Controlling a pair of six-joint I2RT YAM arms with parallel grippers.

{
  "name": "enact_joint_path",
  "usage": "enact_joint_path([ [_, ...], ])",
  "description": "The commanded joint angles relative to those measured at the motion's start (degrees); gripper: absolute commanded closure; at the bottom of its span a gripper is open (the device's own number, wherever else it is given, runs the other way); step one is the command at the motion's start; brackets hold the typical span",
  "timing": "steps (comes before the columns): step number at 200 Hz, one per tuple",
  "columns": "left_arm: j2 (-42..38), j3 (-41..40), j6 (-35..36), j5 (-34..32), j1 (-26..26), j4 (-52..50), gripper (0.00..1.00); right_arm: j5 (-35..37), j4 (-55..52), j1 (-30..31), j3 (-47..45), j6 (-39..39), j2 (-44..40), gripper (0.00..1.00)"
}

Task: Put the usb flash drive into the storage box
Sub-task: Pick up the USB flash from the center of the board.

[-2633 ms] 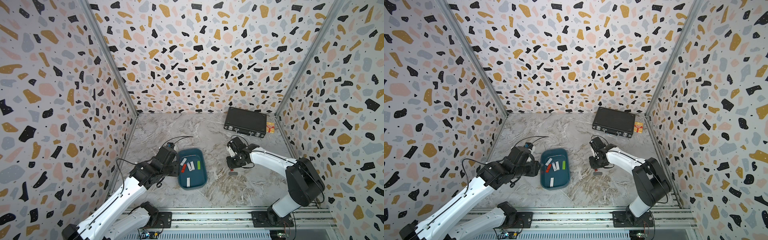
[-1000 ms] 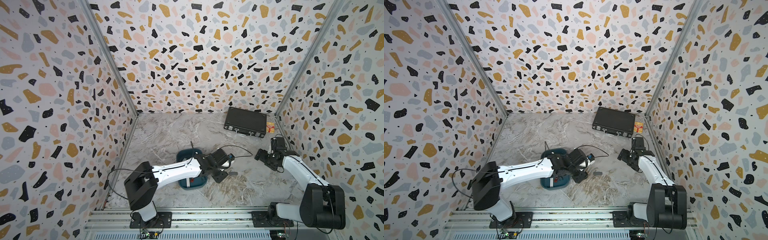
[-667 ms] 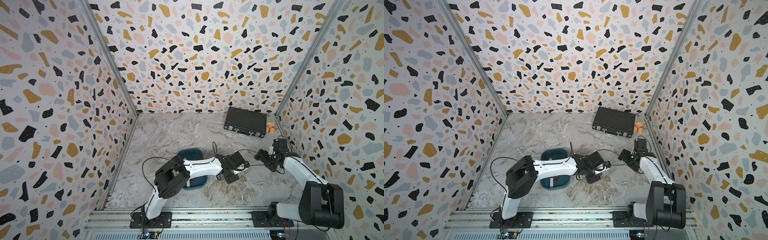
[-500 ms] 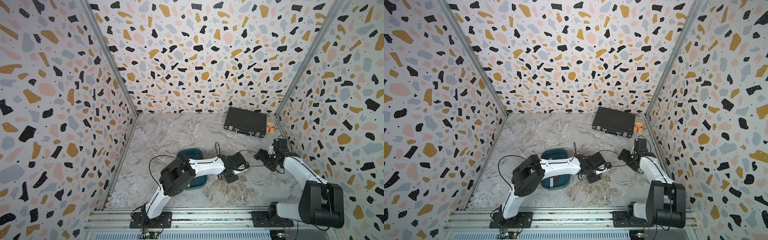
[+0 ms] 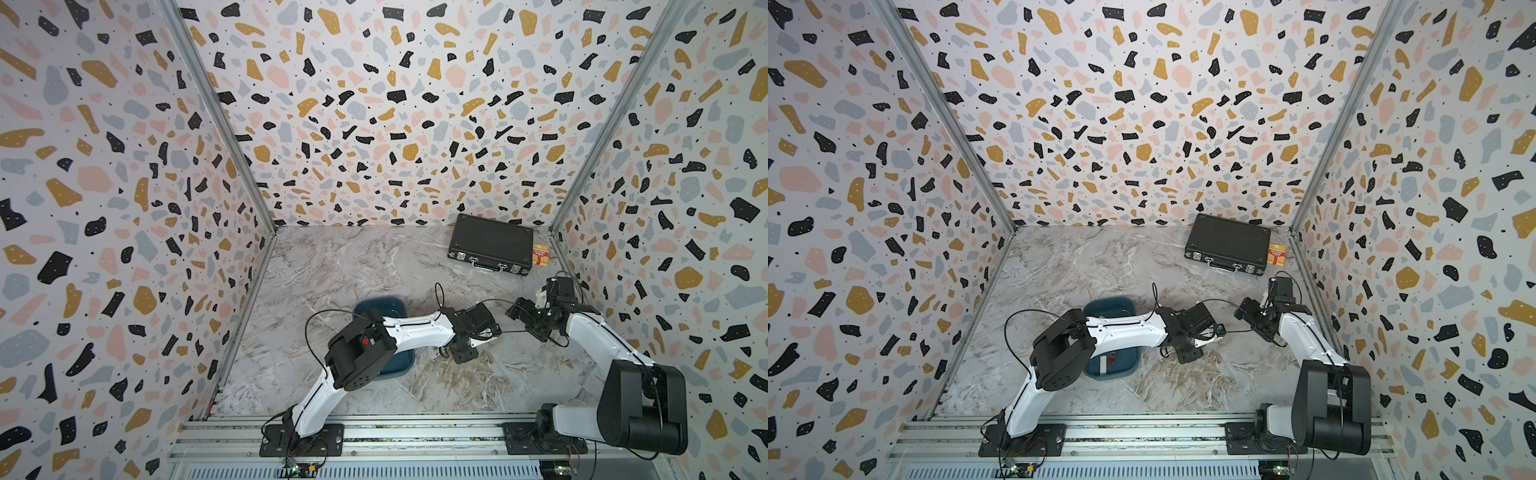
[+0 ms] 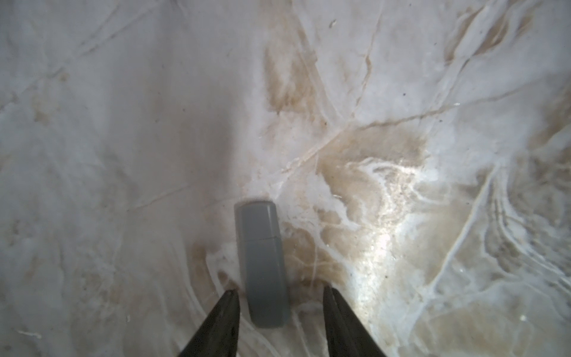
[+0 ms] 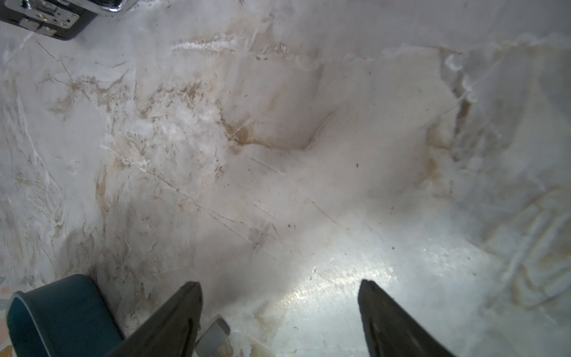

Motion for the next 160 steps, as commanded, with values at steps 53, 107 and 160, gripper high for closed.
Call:
enact_joint_path([
  [53,4.5,5.5,-1.0,0.1,0.0,-6.0,0.60,-0.6,-0.2,-0.2,0.3,-0.4,-0.1,0.16],
  [107,2.9,3.3,-2.9,-0.6,0.1,-7.2,0.76,-1.1,0.1,-0.2,0.4,-0.3,0.2,0.17],
  [160,0.4,3.8,-4.3,-0.5,0.1,-6.8,0.81,-1.3,0.1,-0.2,0.4,-0.3,0.2,0.17],
])
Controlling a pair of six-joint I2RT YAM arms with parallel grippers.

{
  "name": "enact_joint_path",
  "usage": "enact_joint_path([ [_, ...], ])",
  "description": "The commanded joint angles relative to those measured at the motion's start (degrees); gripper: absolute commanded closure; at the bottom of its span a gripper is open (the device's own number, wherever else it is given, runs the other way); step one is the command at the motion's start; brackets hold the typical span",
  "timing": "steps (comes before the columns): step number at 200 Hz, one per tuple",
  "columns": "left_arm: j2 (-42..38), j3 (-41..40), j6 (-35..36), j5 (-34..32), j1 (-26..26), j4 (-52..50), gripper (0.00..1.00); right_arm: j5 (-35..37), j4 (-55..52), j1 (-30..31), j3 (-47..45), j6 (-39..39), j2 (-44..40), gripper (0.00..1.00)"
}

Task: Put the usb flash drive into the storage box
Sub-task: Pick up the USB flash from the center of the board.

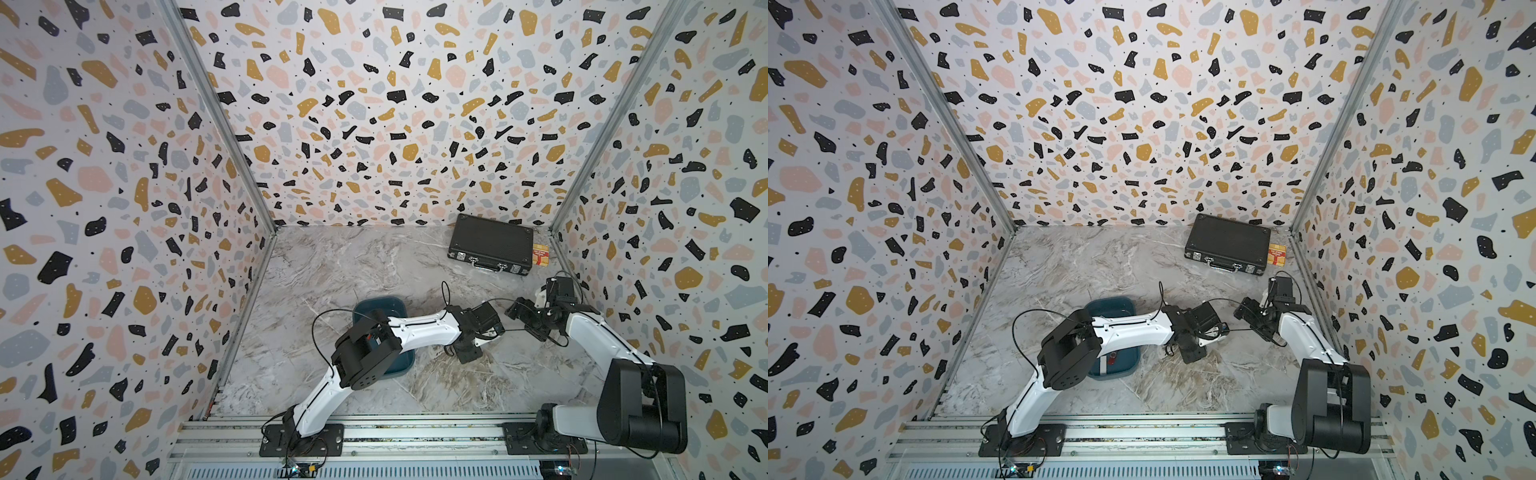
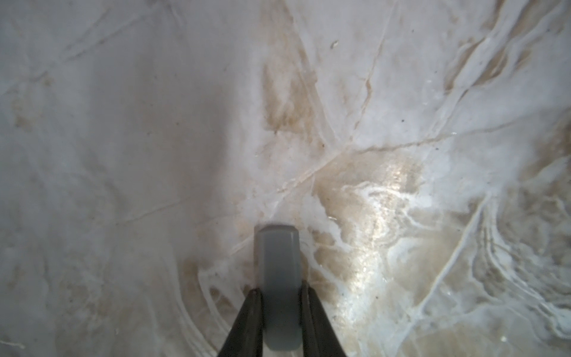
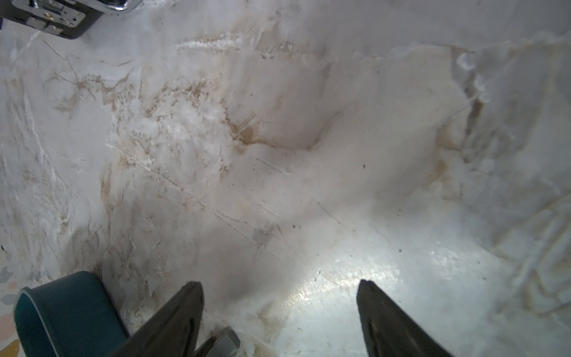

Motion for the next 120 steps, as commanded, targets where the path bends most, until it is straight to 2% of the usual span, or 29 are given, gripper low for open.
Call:
enact_joint_path([
  [1,-2.3,-0.9,-1.2,-0.4,0.1,-3.0,0.81,-0.4,-0.4,-0.2,0.4,-0.3,-0.2,0.17],
  [39,-10.2,-2.7,-3.3,0.4,0.1,-1.5,0.82,-0.6,-0.4,-0.2,0.3,-0.4,0.0,0.17],
  [75,-22.8,-11.7,-8.2,-2.0,1.0,0.8,0.83,-1.2,0.2,-0.2,-0.1,-0.5,-0.1,0.17],
  [120,-43.2,-27.7,-23.7,-6.6,10.0,1.1,0.82,-4.8,2.1,-0.1,-0.6,-0.5,0.3,0.20],
])
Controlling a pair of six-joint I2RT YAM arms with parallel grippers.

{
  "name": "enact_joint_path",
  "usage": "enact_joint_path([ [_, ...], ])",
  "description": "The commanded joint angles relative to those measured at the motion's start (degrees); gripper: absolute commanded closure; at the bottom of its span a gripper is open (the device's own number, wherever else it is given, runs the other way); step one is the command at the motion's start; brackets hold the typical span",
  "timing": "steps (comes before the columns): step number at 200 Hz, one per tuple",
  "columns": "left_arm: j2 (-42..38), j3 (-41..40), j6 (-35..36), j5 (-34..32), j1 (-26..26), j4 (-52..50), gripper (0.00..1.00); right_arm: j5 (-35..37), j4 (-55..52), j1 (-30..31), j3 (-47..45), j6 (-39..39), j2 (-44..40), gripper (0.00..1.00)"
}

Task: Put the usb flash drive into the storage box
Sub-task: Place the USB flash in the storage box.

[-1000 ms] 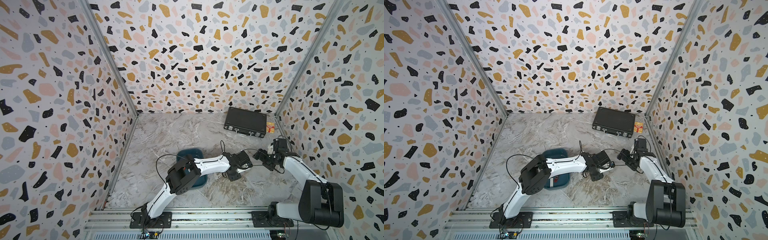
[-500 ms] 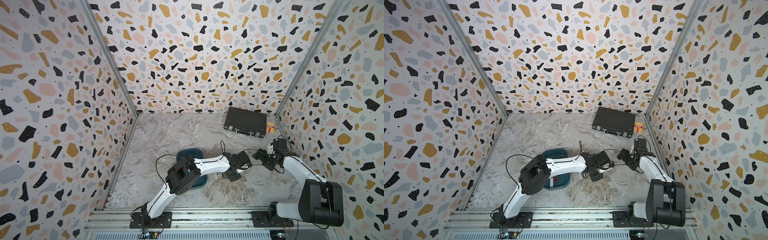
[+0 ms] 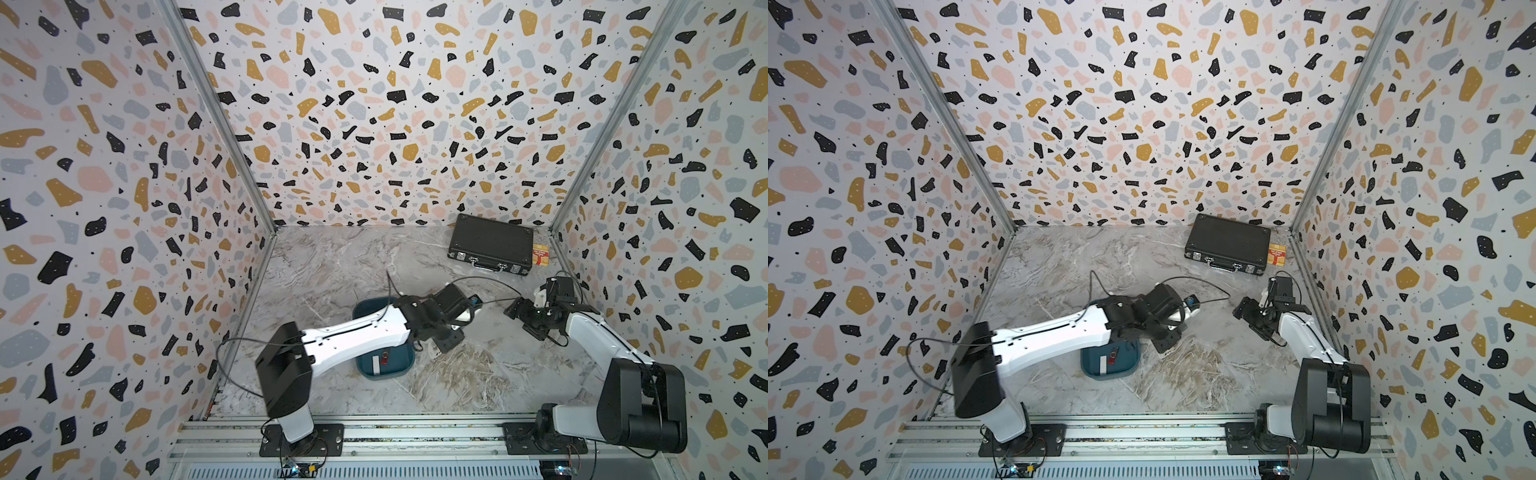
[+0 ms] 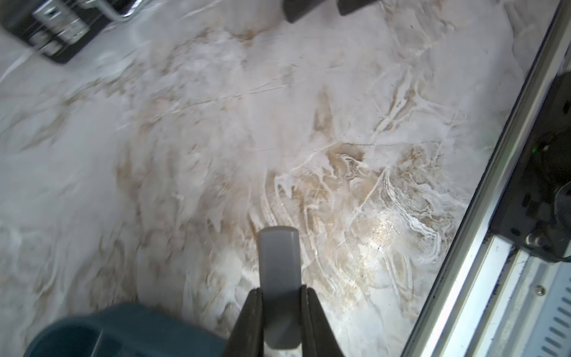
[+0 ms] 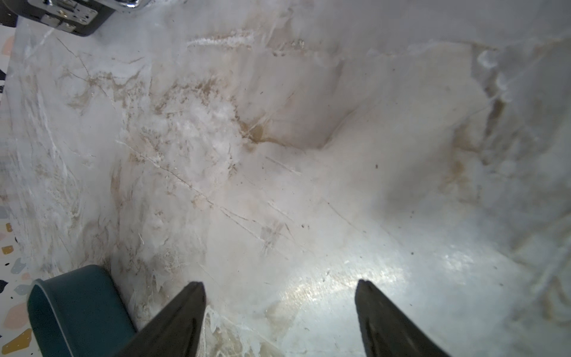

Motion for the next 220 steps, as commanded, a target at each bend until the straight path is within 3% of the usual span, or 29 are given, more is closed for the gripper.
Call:
enact_joint_path([
  [1,-8.6,-7.2,-11.3,-4.6,5.5,-0.7,0.82,-2.8,1.3,-0.2,-0.6,-0.4,0.2,0.20],
  [32,-17.5,-16.1,-21.2,-7.5,13.7,-4.9,0.80,-4.0,2.2,-0.1,-1.0,-0.1,0.7,0.22],
  [58,-18.7,-21.7,-24.5,-8.2,17.8,-6.0,0.80,-5.3,3.2,-0.1,-1.2,0.2,1.8,0.24],
  [115,-14.4,-26.9,-27.5,-8.3,18.6,-4.7,0.78,-5.9,3.0,0.8,-1.3,0.0,2.7,0.26],
  [180,-17.8,-25.1,-26.9,-10.1,18.6,-6.1,0.46,-4.0,0.6,1.8,-0.1,-0.9,1.3,0.26],
  [206,-25.0,-25.5,-25.4,-15.6,18.6,-5.9,0.38,-2.3,-1.3,2.5,1.6,-1.1,-1.3,0.26],
  [220,-30.3,-25.6,-24.8,-22.9,18.6,-7.2,0.38,-1.2,-2.2,3.2,2.9,-1.4,-3.5,0.26],
])
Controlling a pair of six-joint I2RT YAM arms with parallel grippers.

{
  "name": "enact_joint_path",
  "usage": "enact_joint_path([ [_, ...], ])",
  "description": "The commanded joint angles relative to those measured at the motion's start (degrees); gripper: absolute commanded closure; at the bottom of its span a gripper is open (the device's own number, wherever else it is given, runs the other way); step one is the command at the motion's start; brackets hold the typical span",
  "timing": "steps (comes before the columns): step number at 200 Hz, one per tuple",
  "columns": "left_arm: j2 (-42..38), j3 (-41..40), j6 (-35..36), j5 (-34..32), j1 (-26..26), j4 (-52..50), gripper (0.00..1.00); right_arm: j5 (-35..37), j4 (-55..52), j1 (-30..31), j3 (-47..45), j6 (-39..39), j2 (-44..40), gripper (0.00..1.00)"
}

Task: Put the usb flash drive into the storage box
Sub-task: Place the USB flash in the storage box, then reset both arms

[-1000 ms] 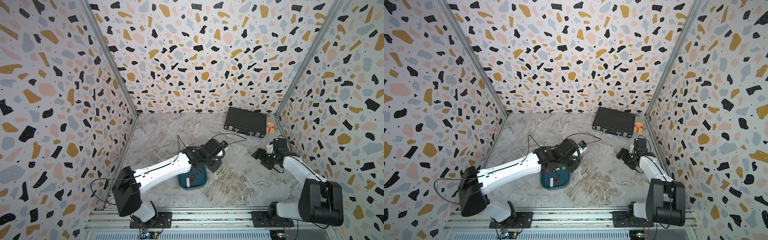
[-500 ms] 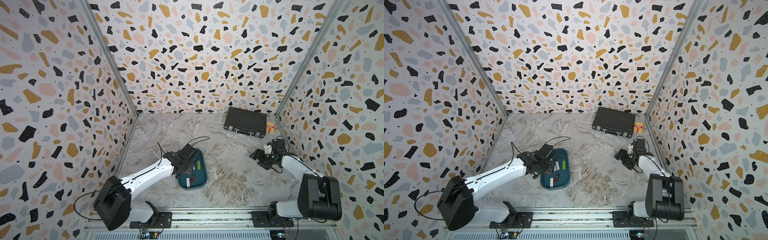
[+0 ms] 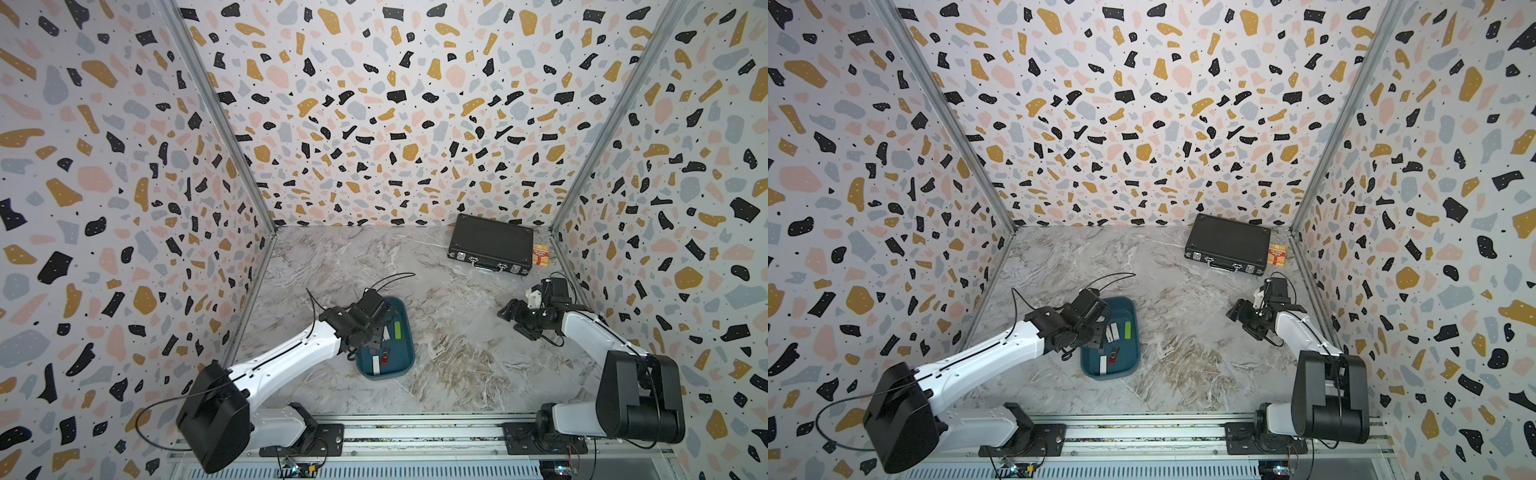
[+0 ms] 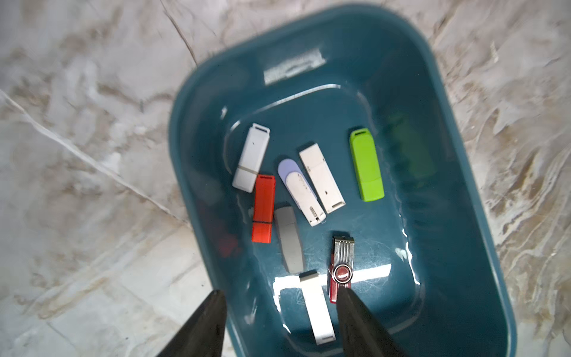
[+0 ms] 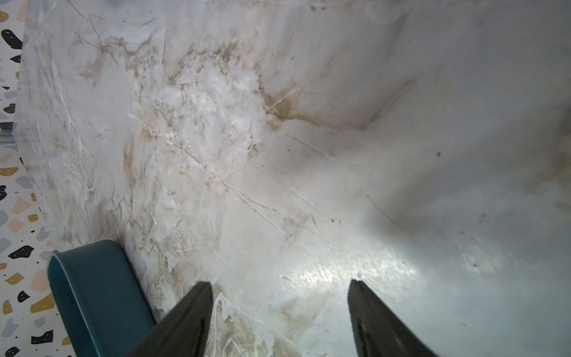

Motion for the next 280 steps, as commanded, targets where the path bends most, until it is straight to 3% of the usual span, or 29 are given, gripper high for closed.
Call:
enact_joint_path([
  [1,-8.0,1.0,1.5,-11.6,0.3,-1.8,0.38,2.4,-3.1,1.1,3.6,-1.0,-4.9,0.26],
  [25,-23.1,-2.9,0.7,-24.8,0.3,-0.5,0.37,6.5,-5.0,2.4,6.5,-2.1,-9.6,0.26],
  [45,-33.3,-10.8,6.5,-32.0,0.3,8.9,0.35,12.4,-2.9,3.6,6.2,-3.0,-14.4,0.21],
  [55,-35.9,-16.6,9.3,-36.4,0.5,16.3,0.25,16.7,0.1,4.0,4.2,-3.4,-16.5,0.19],
  [81,-37.2,-29.9,19.8,-42.9,0.4,37.3,0.20,28.4,11.5,4.3,-4.7,-6.6,-20.2,0.05],
  [91,-35.7,-33.7,26.2,-44.8,0.5,44.7,0.19,30.9,17.0,4.3,-8.5,-9.6,-21.2,0.03],
  [107,-32.2,-38.6,29.9,-49.0,1.6,54.1,0.15,35.4,26.2,4.3,-14.5,-13.5,-21.5,0.01],
  [129,-27.9,-44.7,31.3,-40.9,8.1,66.6,0.14,39.1,34.0,4.3,-18.6,-18.8,-17.9,0.01],
  [141,-26.2,-43.8,31.0,-35.4,11.3,66.1,0.14,40.6,39.4,4.3,-20.0,-19.4,-14.0,0.01],
  [159,-19.7,-43.4,32.1,-28.4,17.1,74.0,0.16,43.5,52.9,4.3,-23.4,-19.5,-7.3,0.00],
  [165,-16.7,-42.5,32.4,-26.4,18.6,75.2,0.17,42.8,51.8,4.3,-22.1,-20.4,-6.5,0.00],
  [175,-12.0,-40.5,33.7,-22.9,20.6,77.1,0.18,41.1,59.5,4.3,-23.2,-23.4,-4.0,0.00],
  [184,-8.1,-38.7,34.3,-21.6,21.7,78.2,0.19,41.4,57.9,4.3,-22.2,-24.8,-3.7,0.00],
  [210,-0.2,-36.5,35.4,-17.0,24.4,84.9,0.20,38.5,81.2,4.3,-28.6,-28.4,4.8,0.00],
  [217,1.2,-36.1,33.0,-13.6,25.6,84.3,0.19,35.6,82.1,4.4,-28.9,-29.4,6.5,0.01],
  [224,5.8,-37.4,32.0,-9.4,27.8,91.0,0.19,35.8,86.1,4.9,-29.1,-30.4,9.0,0.02],
  [230,11.7,-38.0,31.5,-9.7,28.9,99.0,0.19,35.6,87.7,5.0,-29.2,-30.6,9.8,0.01],
  [237,16.6,-38.2,33.3,-11.2,29.6,107.3,0.19,35.6,82.5,5.0,-28.3,-30.2,8.1,0.01],
  [241,15.9,-38.0,33.3,-10.9,29.6,105.6,0.18,35.4,79.2,5.0,-27.2,-30.0,7.2,0.00],
  [254,8.4,-33.8,30.2,-5.7,30.3,84.6,0.18,34.2,78.0,5.0,-24.5,-30.9,9.6,0.00],
  [269,14.3,-34.2,32.2,-5.7,31.3,95.4,0.16,33.6,71.4,5.0,-22.3,-30.7,8.4,0.00],
  [280,10.9,-32.2,30.4,-4.7,31.5,85.5,0.13,33.4,74.6,5.0,-22.7,-31.1,9.7,0.00],
])
